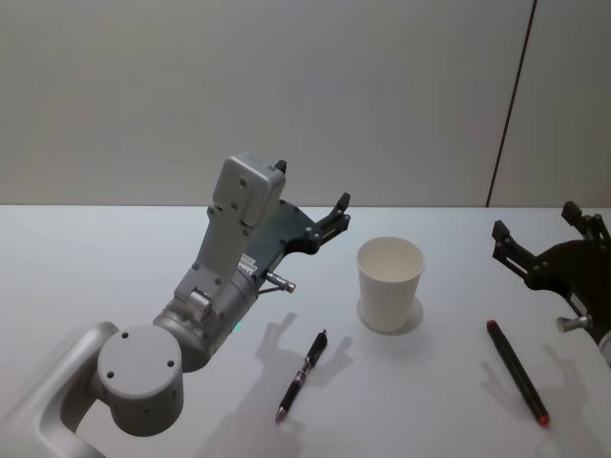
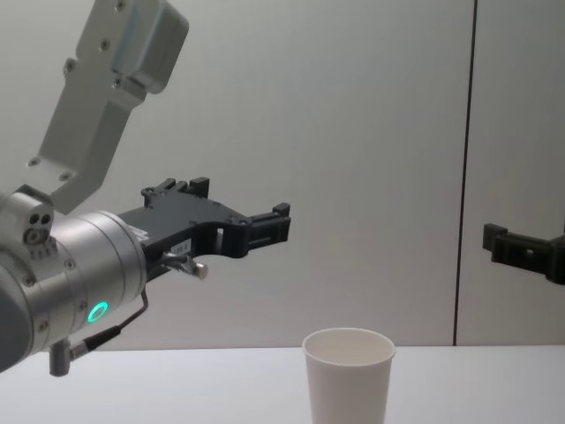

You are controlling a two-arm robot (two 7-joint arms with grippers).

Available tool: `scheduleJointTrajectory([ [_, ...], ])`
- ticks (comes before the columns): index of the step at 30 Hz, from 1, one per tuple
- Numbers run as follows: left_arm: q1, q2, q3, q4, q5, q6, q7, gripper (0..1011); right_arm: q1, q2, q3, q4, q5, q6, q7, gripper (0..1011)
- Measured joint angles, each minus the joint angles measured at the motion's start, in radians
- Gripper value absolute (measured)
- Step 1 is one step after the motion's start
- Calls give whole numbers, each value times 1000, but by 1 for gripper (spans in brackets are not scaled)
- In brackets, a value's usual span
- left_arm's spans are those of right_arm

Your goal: Place the pen into the pen holder.

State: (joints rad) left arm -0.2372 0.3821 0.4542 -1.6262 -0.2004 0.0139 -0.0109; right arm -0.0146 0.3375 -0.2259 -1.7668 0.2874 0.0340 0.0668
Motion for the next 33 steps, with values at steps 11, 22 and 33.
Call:
scheduleJointTrajectory([
  [11,0,0,0,0,0,0,0,1004,0,0,0,0,0,0,0,1001],
  [22,0,0,0,0,0,0,0,1004,0,0,0,0,0,0,0,1001],
  [33,0,0,0,0,0,0,0,1004,0,0,0,0,0,0,0,1001],
])
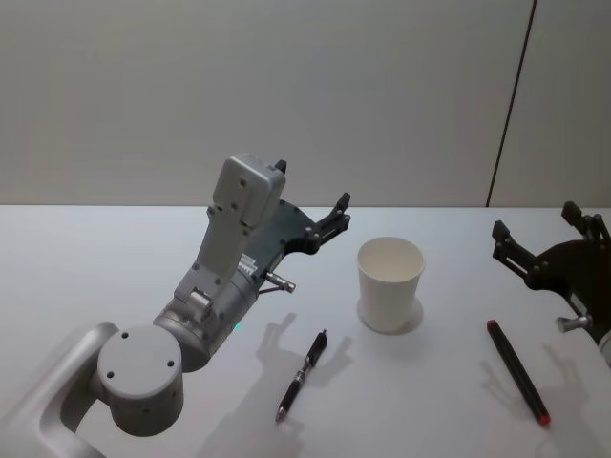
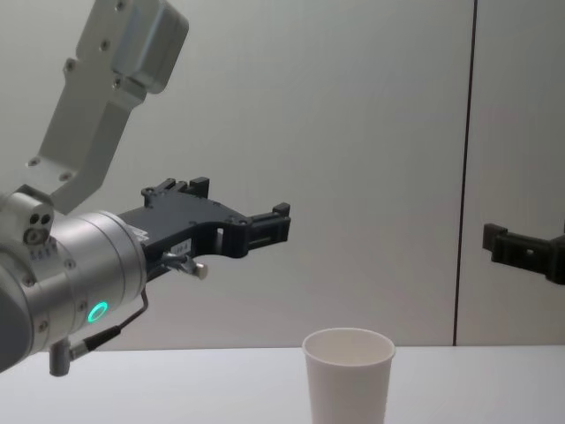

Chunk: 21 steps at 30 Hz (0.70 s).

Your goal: Place the pen into the pen holder.

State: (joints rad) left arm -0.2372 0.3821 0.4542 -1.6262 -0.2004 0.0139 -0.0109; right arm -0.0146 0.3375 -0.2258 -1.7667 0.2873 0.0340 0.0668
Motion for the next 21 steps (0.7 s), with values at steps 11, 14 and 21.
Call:
scheduleJointTrajectory([
  [11,0,0,0,0,0,0,0,1004,3,-2,0,2,-1,3,0,1002],
  [14,0,0,0,0,0,0,0,1004,11,-7,0,7,-5,14,-2,1002],
  [21,0,0,0,0,0,0,0,1004,40,-25,-2,30,-21,66,-18,1002],
])
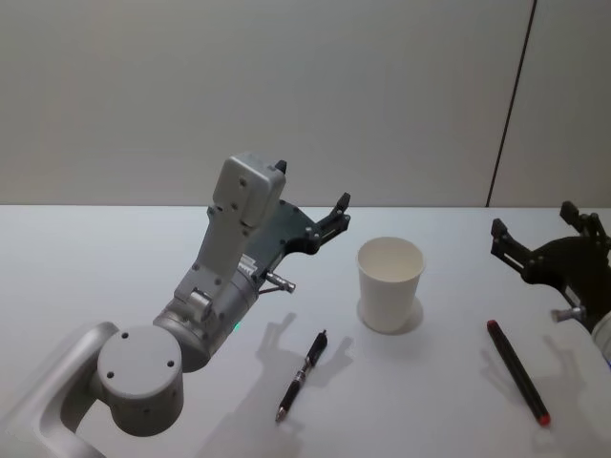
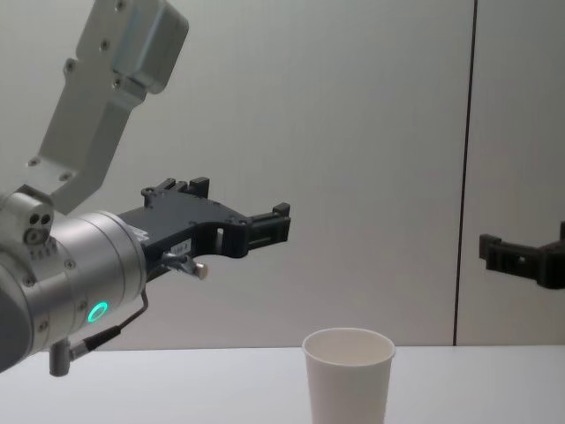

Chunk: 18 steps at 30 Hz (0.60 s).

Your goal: Place the pen into the pen holder.

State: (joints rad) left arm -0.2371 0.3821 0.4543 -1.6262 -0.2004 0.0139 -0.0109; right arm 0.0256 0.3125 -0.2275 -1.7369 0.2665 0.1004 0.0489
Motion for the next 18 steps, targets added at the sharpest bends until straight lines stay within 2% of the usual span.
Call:
scheduleJointTrajectory([
  [18,0,0,0,0,0,0,0,1004,106,-69,-14,108,-50,204,-48,1001],
])
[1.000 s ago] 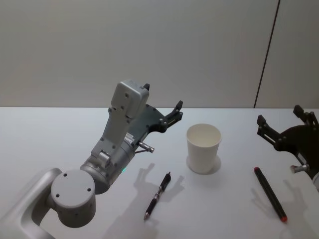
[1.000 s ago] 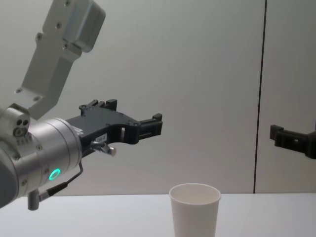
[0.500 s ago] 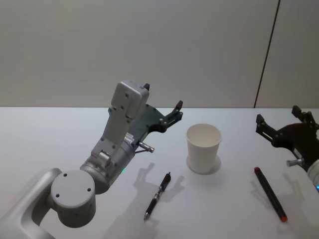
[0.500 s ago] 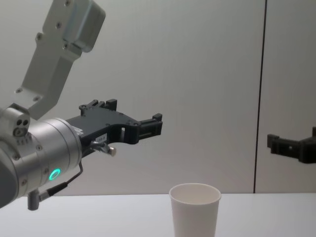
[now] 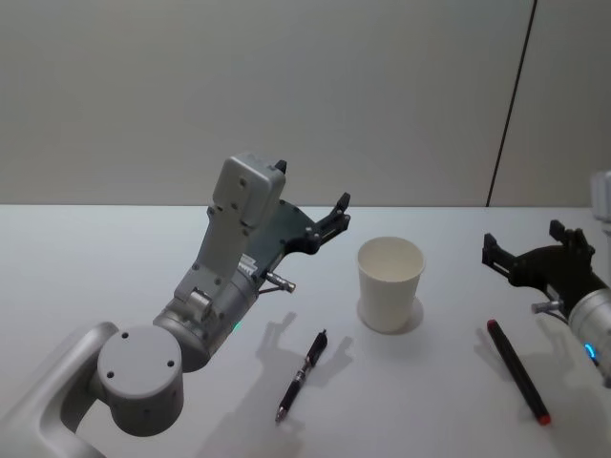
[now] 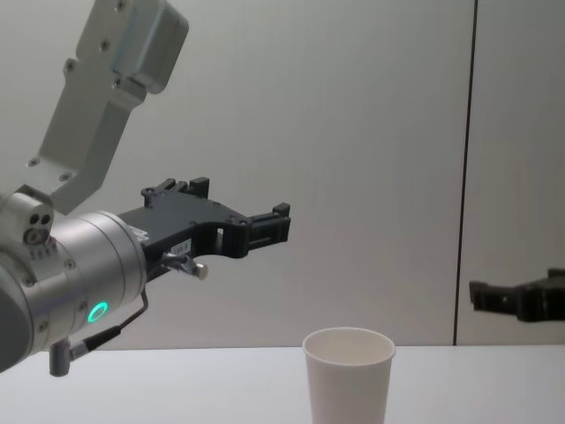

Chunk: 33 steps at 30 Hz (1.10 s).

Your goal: Place the pen into the pen holder.

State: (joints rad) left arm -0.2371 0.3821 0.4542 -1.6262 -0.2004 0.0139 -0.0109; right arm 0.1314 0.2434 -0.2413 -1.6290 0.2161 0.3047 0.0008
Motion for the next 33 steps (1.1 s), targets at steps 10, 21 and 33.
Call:
scheduleJointTrajectory([
  [10,0,0,0,0,0,0,0,1004,32,-30,-8,47,-9,92,-18,1001],
  [21,0,0,0,0,0,0,0,1004,41,-51,-12,71,3,181,-44,1002],
  [33,0,0,0,0,0,0,0,1004,43,-67,-10,89,23,278,-74,1001],
])
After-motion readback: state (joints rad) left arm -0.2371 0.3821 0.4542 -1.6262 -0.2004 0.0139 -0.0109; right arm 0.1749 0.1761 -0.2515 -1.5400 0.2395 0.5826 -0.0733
